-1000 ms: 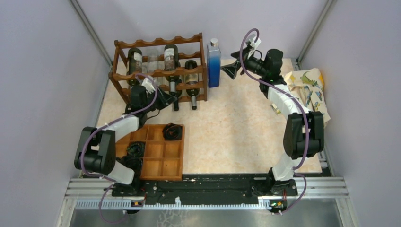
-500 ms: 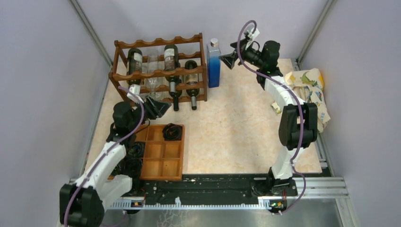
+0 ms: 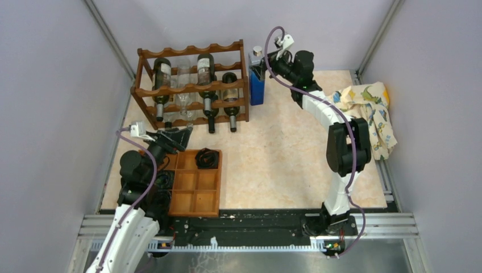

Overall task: Put the wine bottle on the wine rack
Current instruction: Pick up the wine bottle from the center of the board.

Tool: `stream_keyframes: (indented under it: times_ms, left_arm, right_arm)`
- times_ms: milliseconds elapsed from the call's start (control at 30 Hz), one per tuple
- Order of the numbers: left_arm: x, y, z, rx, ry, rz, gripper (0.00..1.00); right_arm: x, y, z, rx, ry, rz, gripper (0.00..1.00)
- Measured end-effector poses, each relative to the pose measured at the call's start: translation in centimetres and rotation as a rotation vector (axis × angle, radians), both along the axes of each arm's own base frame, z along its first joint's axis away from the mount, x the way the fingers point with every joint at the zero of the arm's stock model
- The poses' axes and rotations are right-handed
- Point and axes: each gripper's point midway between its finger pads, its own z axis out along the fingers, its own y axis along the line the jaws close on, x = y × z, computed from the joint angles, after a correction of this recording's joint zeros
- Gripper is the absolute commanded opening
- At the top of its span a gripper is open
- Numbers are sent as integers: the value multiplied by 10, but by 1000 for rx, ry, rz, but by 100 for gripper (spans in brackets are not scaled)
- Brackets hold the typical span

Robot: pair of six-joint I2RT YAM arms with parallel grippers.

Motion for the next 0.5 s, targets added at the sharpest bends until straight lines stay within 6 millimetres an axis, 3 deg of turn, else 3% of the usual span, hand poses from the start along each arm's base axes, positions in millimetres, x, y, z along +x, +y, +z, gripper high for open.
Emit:
stream_keyframes:
  times_ms: [367, 500]
  left_arm:
    - [-4, 4, -7, -8, 36, 19, 90]
    - [-5, 4, -11, -17, 61, 21, 97]
  right_arm:
    - [36, 0, -17, -22, 28, -189, 98]
    - [40, 3, -24, -38, 34, -209, 98]
